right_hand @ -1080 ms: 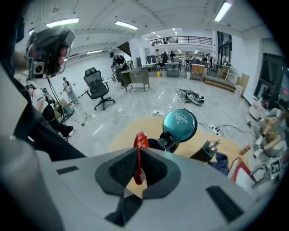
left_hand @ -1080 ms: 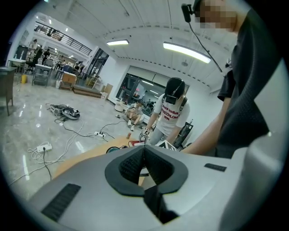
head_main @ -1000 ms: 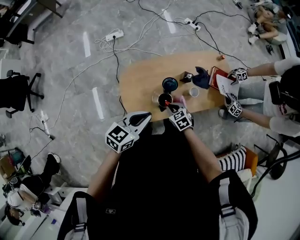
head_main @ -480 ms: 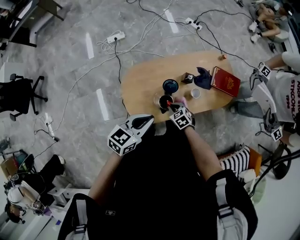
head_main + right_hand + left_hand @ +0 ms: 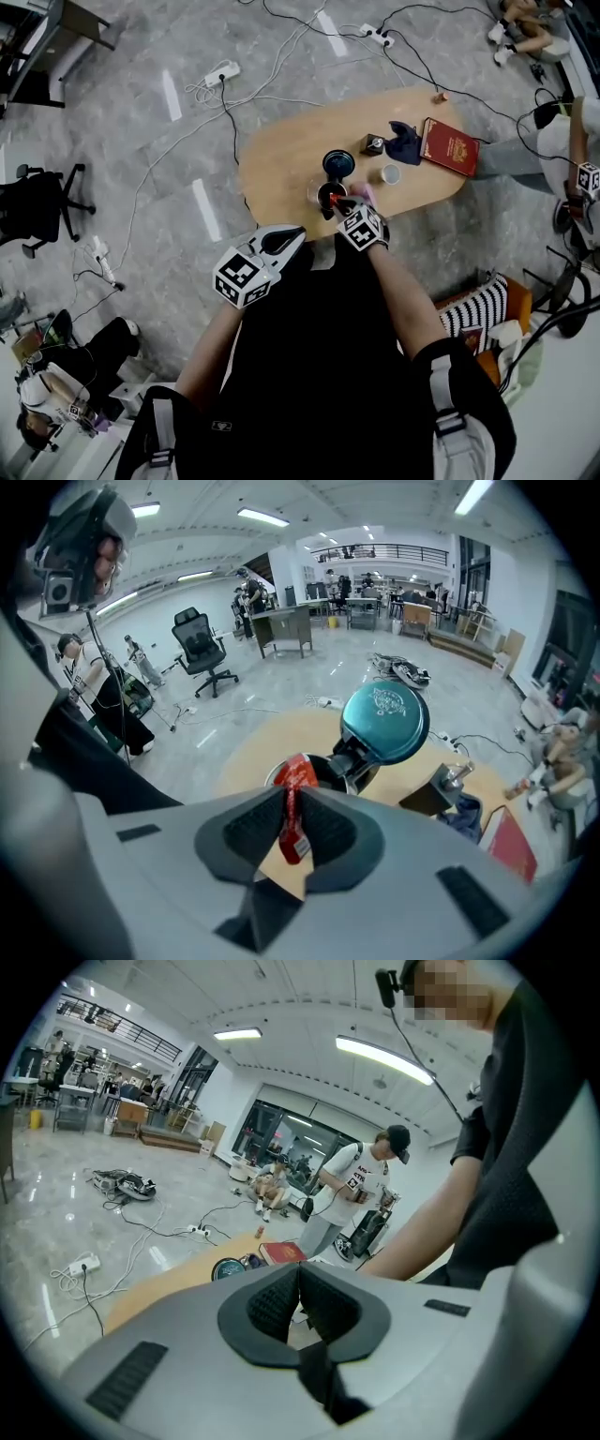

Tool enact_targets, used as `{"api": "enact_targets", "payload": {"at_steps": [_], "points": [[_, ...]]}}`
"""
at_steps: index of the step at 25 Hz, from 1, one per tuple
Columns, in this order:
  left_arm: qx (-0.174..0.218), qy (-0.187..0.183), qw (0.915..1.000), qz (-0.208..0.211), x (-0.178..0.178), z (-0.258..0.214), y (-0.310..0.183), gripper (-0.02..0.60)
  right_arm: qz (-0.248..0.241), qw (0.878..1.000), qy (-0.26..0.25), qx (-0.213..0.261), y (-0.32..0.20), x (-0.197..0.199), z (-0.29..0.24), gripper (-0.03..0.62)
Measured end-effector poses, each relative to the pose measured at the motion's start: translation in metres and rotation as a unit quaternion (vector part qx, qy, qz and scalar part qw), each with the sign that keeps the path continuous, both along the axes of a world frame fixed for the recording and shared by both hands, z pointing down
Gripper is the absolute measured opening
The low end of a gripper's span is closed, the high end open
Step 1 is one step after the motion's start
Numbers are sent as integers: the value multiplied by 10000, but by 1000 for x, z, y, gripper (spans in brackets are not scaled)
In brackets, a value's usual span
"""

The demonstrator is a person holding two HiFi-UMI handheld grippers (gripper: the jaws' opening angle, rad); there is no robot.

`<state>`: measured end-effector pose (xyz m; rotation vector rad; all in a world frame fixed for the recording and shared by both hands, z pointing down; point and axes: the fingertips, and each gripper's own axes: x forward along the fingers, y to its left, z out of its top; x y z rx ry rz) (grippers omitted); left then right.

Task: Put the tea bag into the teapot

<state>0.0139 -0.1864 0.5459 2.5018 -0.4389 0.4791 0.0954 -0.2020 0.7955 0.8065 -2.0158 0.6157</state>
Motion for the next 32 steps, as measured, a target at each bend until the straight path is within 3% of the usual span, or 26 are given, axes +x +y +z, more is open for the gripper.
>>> {"api": "enact_targets", "payload": {"at_steps": [8, 20, 21, 23, 27, 32], "points": [[21, 35, 9999, 127, -2, -2, -2, 11, -22, 9998, 33, 208, -6, -9, -11, 74], [23, 84, 9999, 91, -3, -1, -3, 11, 15, 9999, 83, 109, 0, -5, -8, 92], [23, 88, 9999, 97, -2, -1, -4, 11, 21, 10000, 73, 64, 2, -4, -8, 89], [34, 97, 9999, 121, -1, -2, -4, 11, -52, 10000, 43, -66, 8, -6, -10, 6], [65, 151, 9997, 188, 5, -2, -4, 11, -127, 9999, -15, -112, 16, -8, -16, 6], [110, 176, 9993, 325, 9, 1, -3, 11, 377, 9982, -415, 201, 16, -11, -43, 6]]}}
